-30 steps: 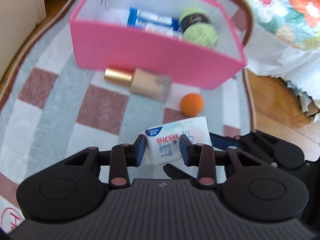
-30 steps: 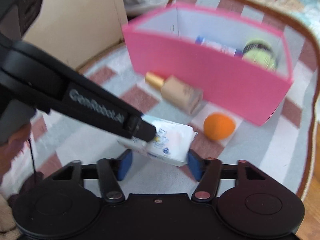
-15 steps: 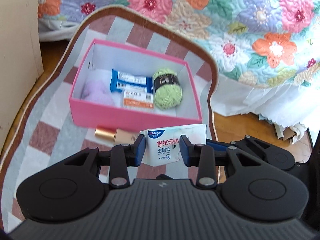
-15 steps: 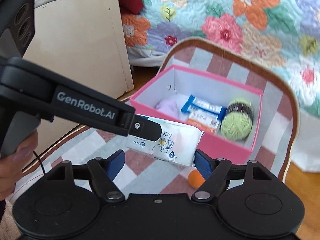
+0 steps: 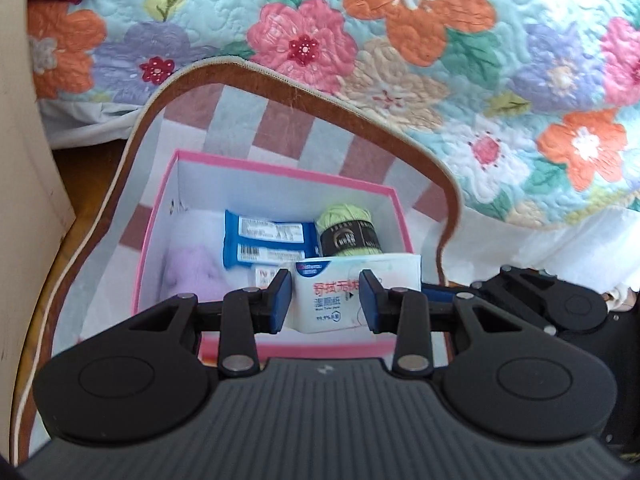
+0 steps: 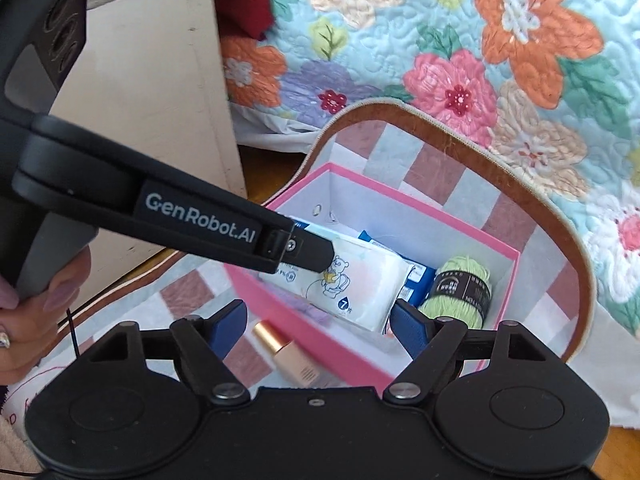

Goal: Organize objects
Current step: 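Carry the tissue pack into the pink box and open the left gripper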

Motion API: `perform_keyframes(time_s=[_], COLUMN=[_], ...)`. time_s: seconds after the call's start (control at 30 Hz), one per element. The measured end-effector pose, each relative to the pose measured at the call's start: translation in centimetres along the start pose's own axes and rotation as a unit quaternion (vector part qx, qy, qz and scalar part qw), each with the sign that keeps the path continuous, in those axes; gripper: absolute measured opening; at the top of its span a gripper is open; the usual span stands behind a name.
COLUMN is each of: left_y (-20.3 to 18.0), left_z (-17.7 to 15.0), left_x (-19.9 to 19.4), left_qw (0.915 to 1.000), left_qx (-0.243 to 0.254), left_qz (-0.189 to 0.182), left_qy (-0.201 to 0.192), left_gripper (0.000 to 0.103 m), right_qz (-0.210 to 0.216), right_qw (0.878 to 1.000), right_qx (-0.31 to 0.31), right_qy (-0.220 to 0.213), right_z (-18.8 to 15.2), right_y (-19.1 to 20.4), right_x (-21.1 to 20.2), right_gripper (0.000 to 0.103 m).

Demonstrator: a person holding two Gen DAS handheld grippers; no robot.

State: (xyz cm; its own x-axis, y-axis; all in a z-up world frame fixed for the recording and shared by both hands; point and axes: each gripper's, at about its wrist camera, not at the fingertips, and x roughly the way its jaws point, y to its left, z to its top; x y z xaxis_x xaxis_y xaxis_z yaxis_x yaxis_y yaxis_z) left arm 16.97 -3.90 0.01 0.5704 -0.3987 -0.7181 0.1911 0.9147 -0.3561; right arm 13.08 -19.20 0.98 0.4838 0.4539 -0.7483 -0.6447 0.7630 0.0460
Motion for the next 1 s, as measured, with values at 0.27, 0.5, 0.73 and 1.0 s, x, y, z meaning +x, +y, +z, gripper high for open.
perform_keyframes(time_s=[0.27, 0.5, 0.73, 1.0], left_y=[3.3, 5.8, 6.0, 4.4], left_z=[1.9, 2.0, 2.3, 1.5], left_x=[7.6, 13.0, 16.1, 12.9], left_qw=[0.9982, 0.9937, 0.9933, 0.9949], left_qx=[-0.057, -0.106, -0.102, -0.036], left_qz=[0.008, 0.002, 0.038, 0.054], left_qy=[0.021, 0.037, 0.041, 0.077], left_gripper=[0.035, 0.035, 0.037, 0.043], right_qz=[-0.004, -0.014, -0.024, -0.034], right_qw=[0.998, 0.995, 0.992, 0.993], right_qx=[0.049, 0.085, 0.098, 0.102], right_qy=[0.034, 0.058, 0.079, 0.048], right_z=[2.6, 2.2, 1.9, 0.6], right_y=[-4.8, -7.8, -9.0, -9.2], right_x=[7.2, 12.4, 15.8, 12.7], right_gripper=[0.062, 0.047, 0.046, 0.049])
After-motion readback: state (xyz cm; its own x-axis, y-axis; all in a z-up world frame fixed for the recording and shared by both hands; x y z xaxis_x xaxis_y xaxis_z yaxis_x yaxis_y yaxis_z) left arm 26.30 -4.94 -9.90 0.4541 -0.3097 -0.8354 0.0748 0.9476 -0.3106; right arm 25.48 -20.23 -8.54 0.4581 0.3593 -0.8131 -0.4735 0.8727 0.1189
